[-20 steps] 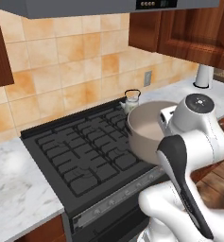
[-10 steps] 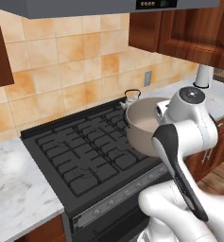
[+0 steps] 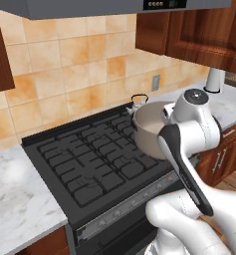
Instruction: Pick the kettle from the cabinet and place it on a stove burner. Then pick the pot from the counter and place it on another stove burner. Finally, turn both burners on.
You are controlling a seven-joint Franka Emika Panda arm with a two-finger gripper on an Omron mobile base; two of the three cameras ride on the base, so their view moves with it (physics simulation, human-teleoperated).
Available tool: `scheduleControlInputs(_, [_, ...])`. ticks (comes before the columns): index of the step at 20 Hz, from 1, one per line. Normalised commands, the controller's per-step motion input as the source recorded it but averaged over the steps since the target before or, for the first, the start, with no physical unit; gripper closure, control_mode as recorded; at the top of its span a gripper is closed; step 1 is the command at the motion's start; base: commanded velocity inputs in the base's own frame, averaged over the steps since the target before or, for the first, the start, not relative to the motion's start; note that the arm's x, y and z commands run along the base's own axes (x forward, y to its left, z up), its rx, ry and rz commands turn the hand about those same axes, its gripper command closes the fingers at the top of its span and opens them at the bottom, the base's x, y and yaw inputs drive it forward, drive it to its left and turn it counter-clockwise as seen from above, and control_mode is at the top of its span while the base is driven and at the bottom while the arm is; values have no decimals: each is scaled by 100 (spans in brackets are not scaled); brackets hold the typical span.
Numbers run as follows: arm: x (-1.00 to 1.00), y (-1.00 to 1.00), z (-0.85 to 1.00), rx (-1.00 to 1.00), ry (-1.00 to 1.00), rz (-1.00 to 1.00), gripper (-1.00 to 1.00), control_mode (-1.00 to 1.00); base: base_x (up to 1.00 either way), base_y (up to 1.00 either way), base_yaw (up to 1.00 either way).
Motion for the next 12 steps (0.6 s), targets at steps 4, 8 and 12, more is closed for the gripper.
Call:
scheduleControlInputs(4, [46, -14, -15, 0, 0, -3, 100, -100, 0, 0, 0])
scheduleControlInputs(8, [46, -10, -17, 0, 0, -4, 100, -100, 0, 0, 0])
scheduleControlInputs(12, [45, -14, -14, 0, 0, -4, 100, -100, 0, 0, 0])
